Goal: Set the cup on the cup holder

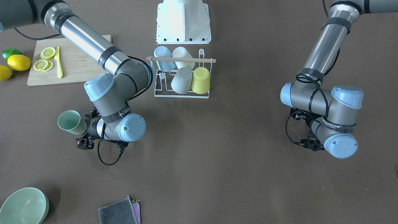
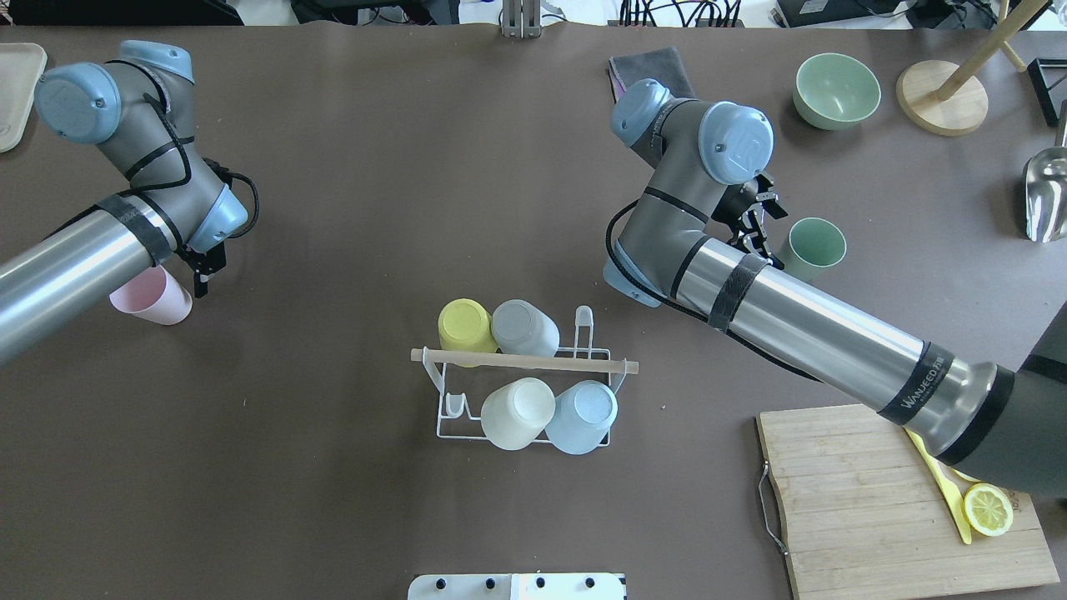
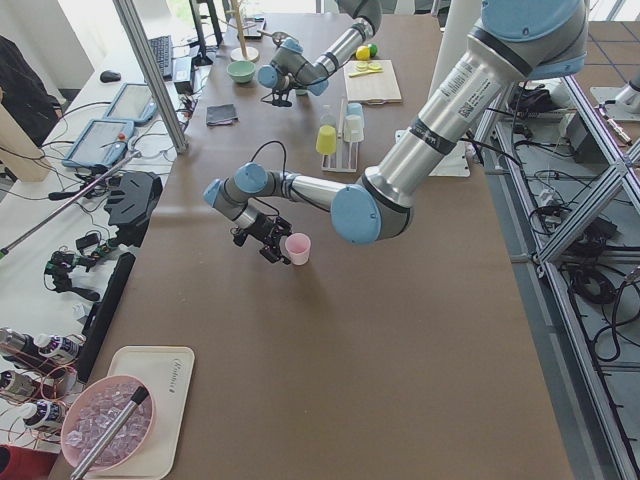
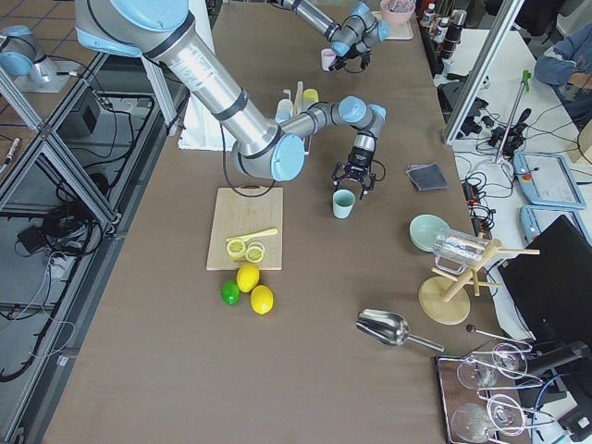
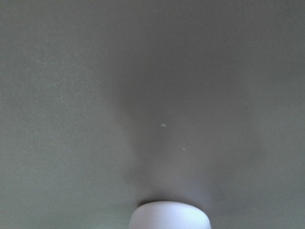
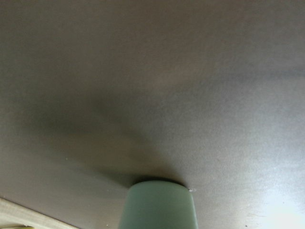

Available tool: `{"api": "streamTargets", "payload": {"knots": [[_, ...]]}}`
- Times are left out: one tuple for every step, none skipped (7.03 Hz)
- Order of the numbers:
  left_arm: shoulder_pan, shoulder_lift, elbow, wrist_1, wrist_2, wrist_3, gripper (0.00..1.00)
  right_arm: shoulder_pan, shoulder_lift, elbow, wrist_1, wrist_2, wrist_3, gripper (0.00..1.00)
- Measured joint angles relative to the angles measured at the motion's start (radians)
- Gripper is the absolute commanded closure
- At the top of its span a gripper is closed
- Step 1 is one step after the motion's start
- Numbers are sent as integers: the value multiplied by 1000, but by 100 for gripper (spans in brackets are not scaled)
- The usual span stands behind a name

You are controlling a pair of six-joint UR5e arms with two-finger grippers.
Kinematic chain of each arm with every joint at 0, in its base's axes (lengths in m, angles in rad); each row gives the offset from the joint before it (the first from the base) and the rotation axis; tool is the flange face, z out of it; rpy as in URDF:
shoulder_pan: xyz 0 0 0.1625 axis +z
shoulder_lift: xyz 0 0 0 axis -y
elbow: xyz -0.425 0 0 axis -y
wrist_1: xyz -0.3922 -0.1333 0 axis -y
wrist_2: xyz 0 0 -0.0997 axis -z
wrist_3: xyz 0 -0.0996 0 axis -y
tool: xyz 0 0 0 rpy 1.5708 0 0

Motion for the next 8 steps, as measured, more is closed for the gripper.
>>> {"api": "streamTargets", "payload": {"knots": [[4, -1, 3, 5, -2, 13, 3, -4, -15, 20, -10, -1, 0, 0], [12, -1, 6, 14, -2, 26, 3, -9, -34, 42, -13, -1, 5, 0], [19, 0, 14, 25, -2, 43, 3, -16, -48, 56, -14, -2, 10, 0], [23, 0, 24, 39, -2, 68, 3, -22, -57, 61, -12, -2, 13, 0], [27, 0, 33, 49, 1, 88, 3, -27, -66, 62, -7, -3, 15, 0], [30, 0, 40, 53, 4, 101, 20, -30, -73, 63, -5, -3, 17, 0], [32, 0, 43, 54, 6, 111, 80, -32, -77, 63, -4, -9, 17, 0], [33, 0, 42, 55, 6, 115, 100, -32, -81, 65, -3, -19, 17, 0]]}}
